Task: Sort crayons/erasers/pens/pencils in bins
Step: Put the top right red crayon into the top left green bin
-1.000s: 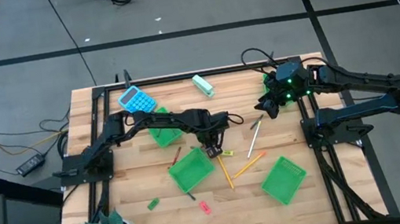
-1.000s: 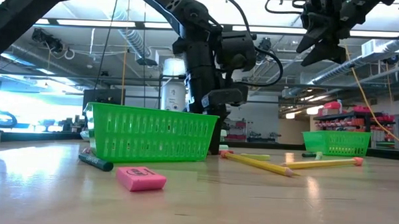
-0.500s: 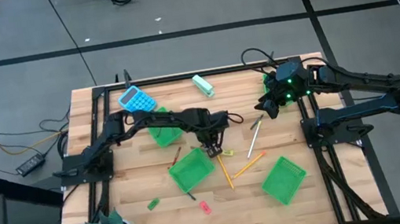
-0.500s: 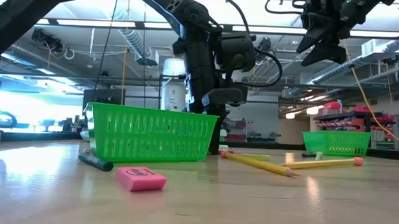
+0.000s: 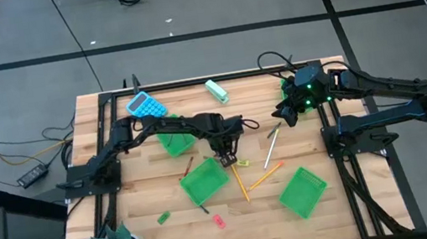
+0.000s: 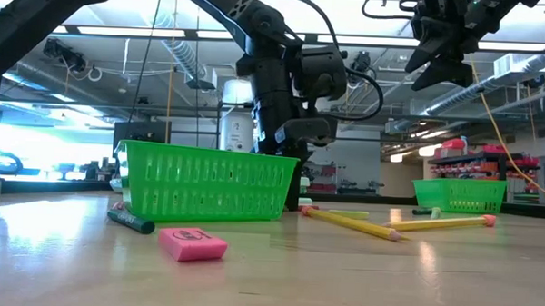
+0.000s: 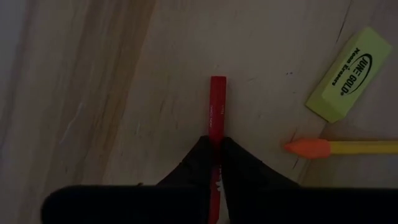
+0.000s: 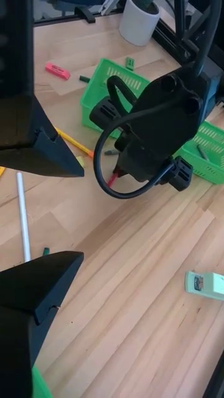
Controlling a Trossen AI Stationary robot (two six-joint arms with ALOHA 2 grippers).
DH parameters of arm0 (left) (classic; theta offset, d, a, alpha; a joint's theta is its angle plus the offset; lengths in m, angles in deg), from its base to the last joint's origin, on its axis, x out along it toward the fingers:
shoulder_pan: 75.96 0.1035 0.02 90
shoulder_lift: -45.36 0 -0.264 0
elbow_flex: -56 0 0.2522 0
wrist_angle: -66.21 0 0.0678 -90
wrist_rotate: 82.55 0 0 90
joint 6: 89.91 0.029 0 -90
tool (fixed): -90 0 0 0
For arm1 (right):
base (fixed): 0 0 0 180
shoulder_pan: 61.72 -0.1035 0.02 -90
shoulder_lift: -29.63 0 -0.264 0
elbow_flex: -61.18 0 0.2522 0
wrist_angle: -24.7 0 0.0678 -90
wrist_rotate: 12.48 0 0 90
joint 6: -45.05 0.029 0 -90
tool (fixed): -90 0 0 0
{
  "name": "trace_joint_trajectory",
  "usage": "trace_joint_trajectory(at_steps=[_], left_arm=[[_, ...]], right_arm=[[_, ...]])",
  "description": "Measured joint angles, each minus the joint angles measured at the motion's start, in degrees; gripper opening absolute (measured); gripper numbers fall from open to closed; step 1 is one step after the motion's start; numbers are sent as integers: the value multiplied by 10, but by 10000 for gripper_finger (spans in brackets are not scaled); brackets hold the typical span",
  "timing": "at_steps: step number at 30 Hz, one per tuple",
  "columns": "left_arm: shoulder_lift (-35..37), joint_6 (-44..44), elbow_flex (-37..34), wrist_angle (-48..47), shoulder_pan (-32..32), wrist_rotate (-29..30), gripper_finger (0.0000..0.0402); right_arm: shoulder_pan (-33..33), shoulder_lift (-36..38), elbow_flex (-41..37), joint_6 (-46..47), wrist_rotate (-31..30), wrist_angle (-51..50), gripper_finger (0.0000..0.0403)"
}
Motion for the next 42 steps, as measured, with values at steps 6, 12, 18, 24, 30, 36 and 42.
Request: trace_joint_trajectory(at_steps=[6,12,18,24,30,36,42], left_arm=[[0,2,0,0,4,-10,23],[5,2,-1,-1,4,-12,24],[12,3,-2,-5,13,-10,24],[18,4,-2,-26,29,-6,20],[43,7,-3,-35,44,-14,23],[76,4,-2,-44,61,-18,20],[112,7,-1,-95,82,-16,27]], right_arm=[[0,0,0,0,0,0,211],[0,0,0,0,0,0,211],[0,0,0,0,0,0,211],[0,0,0,-1,0,-1,211],[0,0,0,-2,0,-2,211],[0,0,0,-3,0,-5,211],[0,0,0,-2,0,-5,211]])
